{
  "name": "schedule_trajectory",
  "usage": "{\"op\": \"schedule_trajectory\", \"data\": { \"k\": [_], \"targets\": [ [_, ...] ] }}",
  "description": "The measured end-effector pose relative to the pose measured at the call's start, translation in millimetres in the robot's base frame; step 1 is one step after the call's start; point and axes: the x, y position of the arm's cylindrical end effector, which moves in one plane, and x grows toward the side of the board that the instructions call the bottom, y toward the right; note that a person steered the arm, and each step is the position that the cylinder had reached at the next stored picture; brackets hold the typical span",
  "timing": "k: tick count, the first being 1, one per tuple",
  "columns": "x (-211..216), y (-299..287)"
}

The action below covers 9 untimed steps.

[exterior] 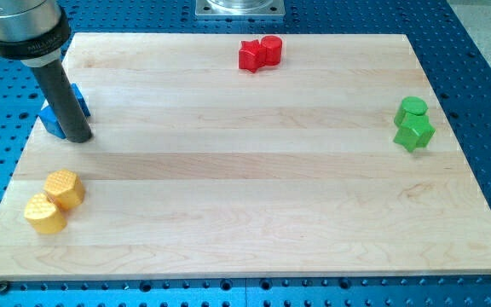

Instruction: Move your hand near to the yellow heart

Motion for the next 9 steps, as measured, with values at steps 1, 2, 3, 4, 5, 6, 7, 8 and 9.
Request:
{"op": "schedule_trajectory", "data": {
  "k": [1,2,3,4,5,6,7,8,9],
  "targets": [
    [0,0],
    [1,12],
    [1,12],
    [1,12],
    [1,9],
    [1,10],
    [1,13],
    [1,23],
    [1,51]
  ]
}}
